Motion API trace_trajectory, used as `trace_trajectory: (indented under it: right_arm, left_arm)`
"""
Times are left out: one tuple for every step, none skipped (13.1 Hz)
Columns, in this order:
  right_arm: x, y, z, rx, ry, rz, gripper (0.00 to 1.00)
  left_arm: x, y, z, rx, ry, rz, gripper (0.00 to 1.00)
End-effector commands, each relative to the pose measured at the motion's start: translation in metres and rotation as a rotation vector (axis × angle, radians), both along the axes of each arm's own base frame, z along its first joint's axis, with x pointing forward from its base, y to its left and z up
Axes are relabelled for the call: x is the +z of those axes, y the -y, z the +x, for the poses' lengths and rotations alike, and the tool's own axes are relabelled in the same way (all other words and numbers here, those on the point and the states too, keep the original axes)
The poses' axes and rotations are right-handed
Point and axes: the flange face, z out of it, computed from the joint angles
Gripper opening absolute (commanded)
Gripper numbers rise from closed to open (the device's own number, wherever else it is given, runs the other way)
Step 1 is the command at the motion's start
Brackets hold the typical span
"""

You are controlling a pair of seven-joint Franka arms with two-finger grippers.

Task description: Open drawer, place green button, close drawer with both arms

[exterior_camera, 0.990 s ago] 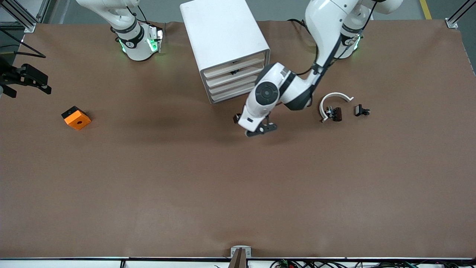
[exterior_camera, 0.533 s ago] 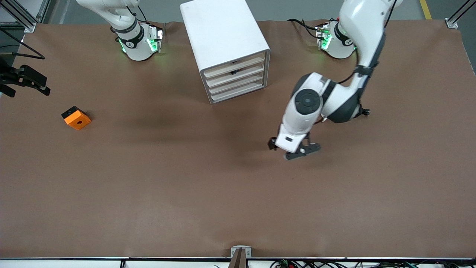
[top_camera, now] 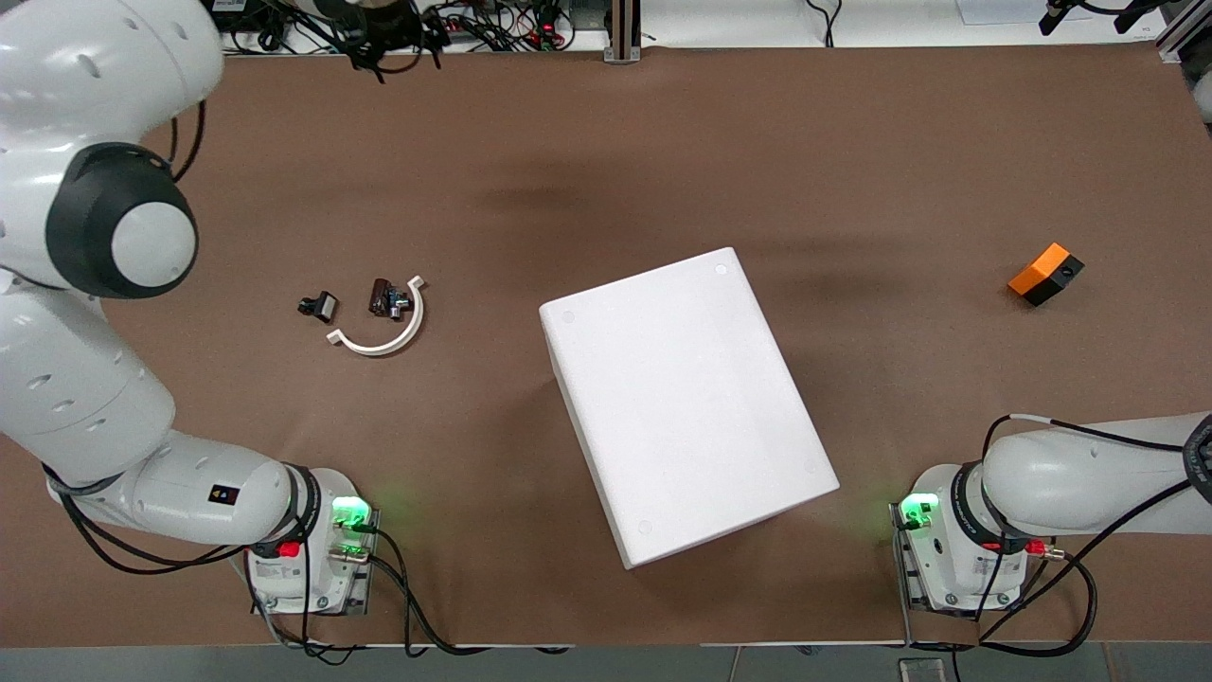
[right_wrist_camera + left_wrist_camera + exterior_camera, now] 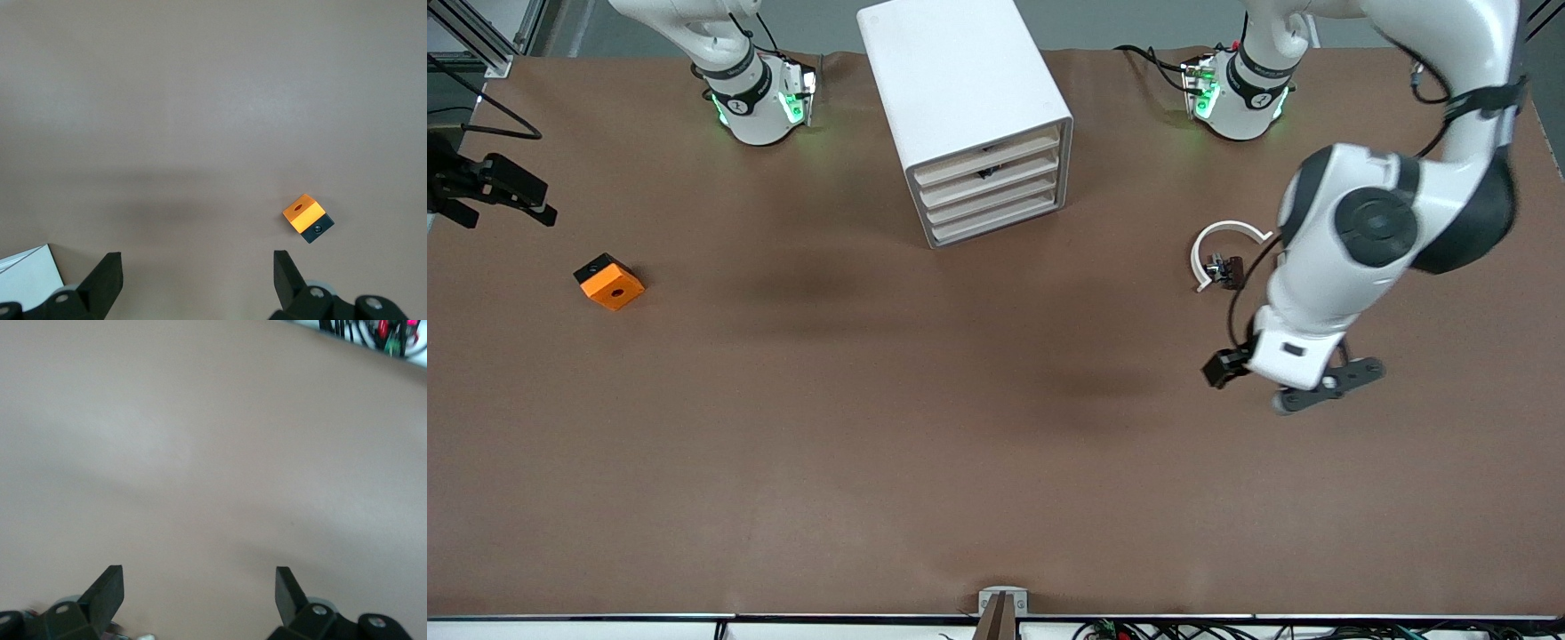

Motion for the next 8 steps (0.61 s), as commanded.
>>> trace_trajectory:
  right_arm:
    - [0.001,-0.001,-0.011,-0.019,0.016,0.01,1.0]
    - [0.002,-0.001,-0.01,-0.019,0.017,0.01,1.0]
    - [0.002,-0.001,-0.01,-0.019,0.017,0.01,1.0]
    - [0.003,-0.002,-0.01,-0.018,0.019,0.01,1.0]
    - [0.004,-0.001,-0.01,-0.019,0.022,0.01,1.0]
    - [0.003,-0.001,-0.009,-0.019,0.02,0.01,1.0]
    - [0.003,0.0,-0.009,-0.021,0.022,0.009,1.0]
    - [0.004,0.0,-0.009,-0.021,0.023,0.009,1.0]
  left_arm:
    - [0.06,-0.026,-0.028,-0.097,-0.017,0.049,1.0]
    - [0.084,-0.046,-0.04,-0.12,-0.028,0.059,1.0]
    - [0.103,-0.067,-0.051,-0.14,-0.04,0.063,1.0]
    - [0.119,-0.077,-0.063,-0.204,-0.064,0.067,1.0]
    - [0.13,-0.085,-0.075,-0.25,-0.086,0.073,1.0]
    - [0.142,-0.097,-0.088,-0.263,-0.082,0.058,1.0]
    - [0.15,-0.105,-0.101,-0.295,-0.073,0.025,1.0]
    - [0.158,-0.109,-0.114,-0.345,-0.065,0.015,1.0]
